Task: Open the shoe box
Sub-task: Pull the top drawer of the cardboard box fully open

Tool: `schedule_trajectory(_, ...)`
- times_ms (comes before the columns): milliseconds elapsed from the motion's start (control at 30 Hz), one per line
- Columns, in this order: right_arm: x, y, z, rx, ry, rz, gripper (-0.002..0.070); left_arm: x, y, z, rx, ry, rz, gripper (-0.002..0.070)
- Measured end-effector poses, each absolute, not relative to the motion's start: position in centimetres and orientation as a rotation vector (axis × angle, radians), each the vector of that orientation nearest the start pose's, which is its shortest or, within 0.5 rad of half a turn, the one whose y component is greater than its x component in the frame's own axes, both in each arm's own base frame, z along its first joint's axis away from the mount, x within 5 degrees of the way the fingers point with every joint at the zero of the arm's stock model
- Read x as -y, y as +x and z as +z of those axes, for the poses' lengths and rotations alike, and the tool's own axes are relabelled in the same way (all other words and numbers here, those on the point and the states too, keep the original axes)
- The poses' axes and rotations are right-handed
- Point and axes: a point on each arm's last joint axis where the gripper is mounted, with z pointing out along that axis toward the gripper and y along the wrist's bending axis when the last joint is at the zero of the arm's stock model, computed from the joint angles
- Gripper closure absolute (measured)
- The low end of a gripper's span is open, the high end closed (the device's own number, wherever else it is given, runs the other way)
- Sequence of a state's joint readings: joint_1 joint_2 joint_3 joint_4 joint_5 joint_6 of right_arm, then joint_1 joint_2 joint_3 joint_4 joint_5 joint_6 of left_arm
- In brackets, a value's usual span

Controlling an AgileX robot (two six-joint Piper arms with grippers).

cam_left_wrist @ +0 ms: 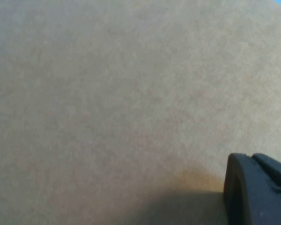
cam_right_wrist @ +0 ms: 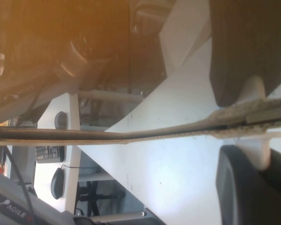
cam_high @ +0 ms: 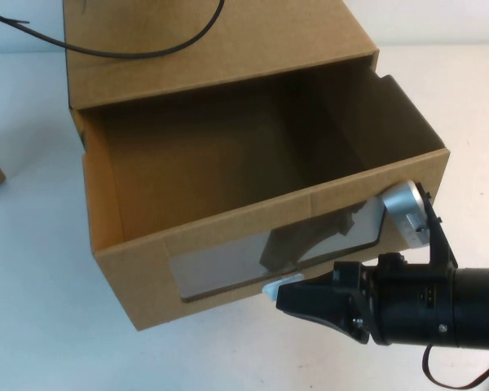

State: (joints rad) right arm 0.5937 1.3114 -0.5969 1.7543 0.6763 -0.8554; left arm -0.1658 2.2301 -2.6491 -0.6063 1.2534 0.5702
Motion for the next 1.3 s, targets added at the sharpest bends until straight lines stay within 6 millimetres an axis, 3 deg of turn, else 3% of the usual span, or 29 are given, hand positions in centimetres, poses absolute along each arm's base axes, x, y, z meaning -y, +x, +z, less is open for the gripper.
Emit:
schedule_trajectory(300, -18.2, 16.8, 24.3, -2.365, -0.068, 1.553, 0.0665, 12.6, 46.2, 40.0, -2.039, 0.778, -0.588, 0.068)
schedule_trajectory(933, -15.5, 11.7, 25.8, -2.253, -0.172, 1.628, 0.0666, 12.7, 46.6, 39.8, -2.015, 0.74, -0.608, 0.068)
schedule_trajectory(1300, -16.3, 12.3, 23.6, -2.368, -0.125, 1.559, 0.0666, 12.8, 46.6, 39.8, -2.007, 0.729, -0.631, 0.068)
